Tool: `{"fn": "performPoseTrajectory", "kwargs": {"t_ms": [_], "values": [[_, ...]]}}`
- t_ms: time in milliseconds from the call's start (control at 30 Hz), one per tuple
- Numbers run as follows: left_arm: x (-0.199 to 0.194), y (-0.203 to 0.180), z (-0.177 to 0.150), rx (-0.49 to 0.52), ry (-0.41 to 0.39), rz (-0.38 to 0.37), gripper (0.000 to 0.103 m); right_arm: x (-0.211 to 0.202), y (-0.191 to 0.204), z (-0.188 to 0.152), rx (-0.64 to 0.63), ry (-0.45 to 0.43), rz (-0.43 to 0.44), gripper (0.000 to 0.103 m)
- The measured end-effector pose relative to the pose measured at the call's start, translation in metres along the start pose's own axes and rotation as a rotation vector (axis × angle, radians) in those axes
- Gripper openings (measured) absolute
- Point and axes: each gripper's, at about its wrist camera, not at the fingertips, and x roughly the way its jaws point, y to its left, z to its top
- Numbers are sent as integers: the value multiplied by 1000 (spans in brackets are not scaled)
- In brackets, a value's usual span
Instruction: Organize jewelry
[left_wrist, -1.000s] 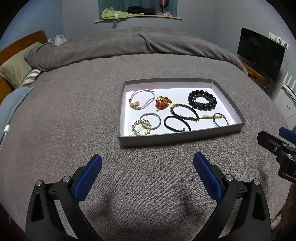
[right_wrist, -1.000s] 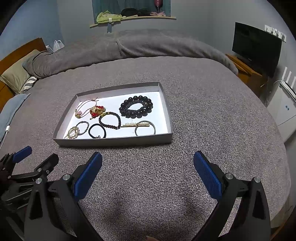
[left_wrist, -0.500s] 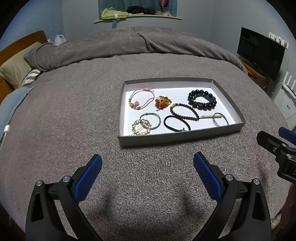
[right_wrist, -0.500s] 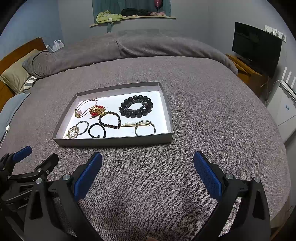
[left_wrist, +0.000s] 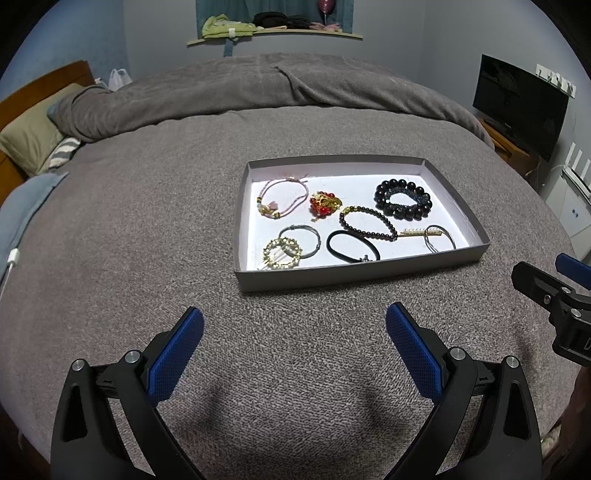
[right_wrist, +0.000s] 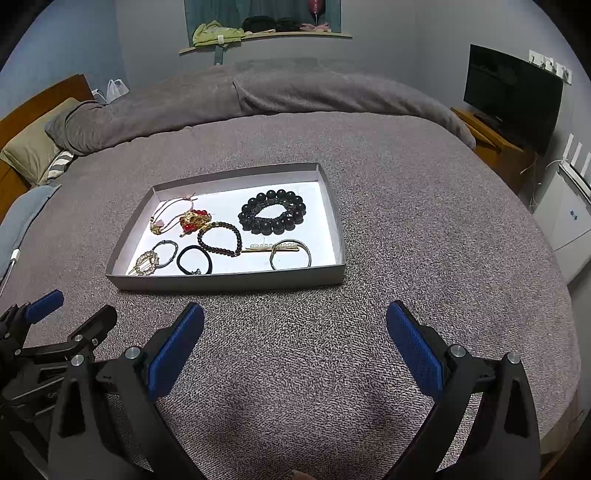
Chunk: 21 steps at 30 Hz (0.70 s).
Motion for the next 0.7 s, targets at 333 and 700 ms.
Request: {"fn": "performPoseTrajectory", "kwargs": {"t_ms": [333,700], "values": [[-2,-1,-1,12,-21,3,98,0,1,0,-1,1,2,98],[0,0,0,6,-8,-9,98,3,3,-1,-7,5,3,98]]}}
